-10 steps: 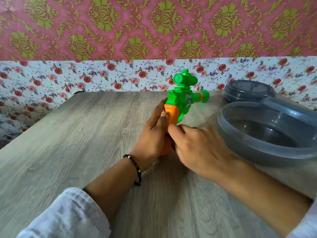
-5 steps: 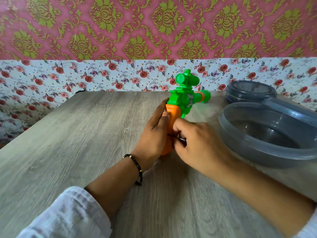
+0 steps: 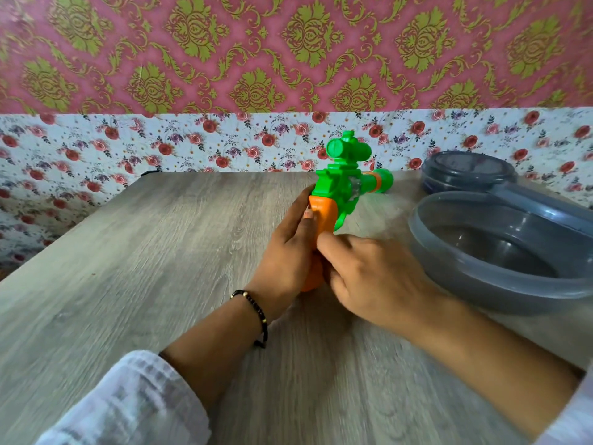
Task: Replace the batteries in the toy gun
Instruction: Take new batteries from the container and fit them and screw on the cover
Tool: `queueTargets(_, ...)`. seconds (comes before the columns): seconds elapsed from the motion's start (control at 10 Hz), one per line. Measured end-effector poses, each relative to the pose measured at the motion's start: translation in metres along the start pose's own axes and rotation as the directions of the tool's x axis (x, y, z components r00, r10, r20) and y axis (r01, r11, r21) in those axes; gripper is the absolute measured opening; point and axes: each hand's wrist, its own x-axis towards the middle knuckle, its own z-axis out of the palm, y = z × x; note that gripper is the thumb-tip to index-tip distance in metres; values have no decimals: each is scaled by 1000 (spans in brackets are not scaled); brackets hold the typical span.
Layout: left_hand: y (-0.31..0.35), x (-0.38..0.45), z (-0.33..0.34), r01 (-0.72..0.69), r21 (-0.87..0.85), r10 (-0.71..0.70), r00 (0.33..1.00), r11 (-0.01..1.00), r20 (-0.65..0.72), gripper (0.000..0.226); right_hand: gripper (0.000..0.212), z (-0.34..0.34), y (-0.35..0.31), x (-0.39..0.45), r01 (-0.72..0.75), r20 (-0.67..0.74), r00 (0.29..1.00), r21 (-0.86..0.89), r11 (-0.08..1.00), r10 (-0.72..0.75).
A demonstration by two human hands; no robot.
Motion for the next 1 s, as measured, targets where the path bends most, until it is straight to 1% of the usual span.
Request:
queueTargets(0.1, 0, -2, 2, -29, 13, 29, 1000, 999, 8, 36, 5, 3, 2, -1, 17, -4, 1000, -21, 1000, -17)
queueTargets(0.2, 0, -1, 1, -62, 138, 62, 998, 988, 3, 39, 21, 3, -4, 10, -604, 421, 749, 752, 264, 512)
queueTargets(0.3, -2, -1, -1, -72, 201, 69, 997, 977, 20, 40, 17, 5, 0, 10, -718, 745, 531, 649, -254, 404)
queueTargets(0.4, 0, -1, -1, -58, 149, 57, 998, 987, 14, 37, 14, 6, -1, 9, -626, 467, 717, 758, 184, 518)
queueTargets(0.5, 0, 0, -1, -46, 69, 44, 999, 997, 28, 38, 4, 7, 0, 4, -279, 41, 957, 386, 879, 286)
queueTargets(0.6, -1, 0, -1, -20, 32, 18, 999, 999, 43, 40, 11, -3, 5, 2, 63, -45, 997, -25, 998, -64)
queueTargets(0.7, -2, 0, 1, -28, 57, 26, 999, 998, 33, 40, 7, 0, 5, 0, 101, -20, 995, -10, 995, -101)
queueTargets(0.8, -4, 0, 2, -51, 119, 53, 998, 992, -15, 40, 17, 5, -6, 8, -544, 331, 796, 759, 357, 507)
queueTargets(0.9, -3, -1, 1, -66, 134, 69, 998, 989, -15, 40, 27, 7, -5, 11, -633, 752, 529, 658, -408, 393)
queueTargets(1.0, 0, -2, -1, -71, 132, 71, 997, 989, 8, 40, 19, 5, -3, 11, -647, 601, 637, 757, -89, 483)
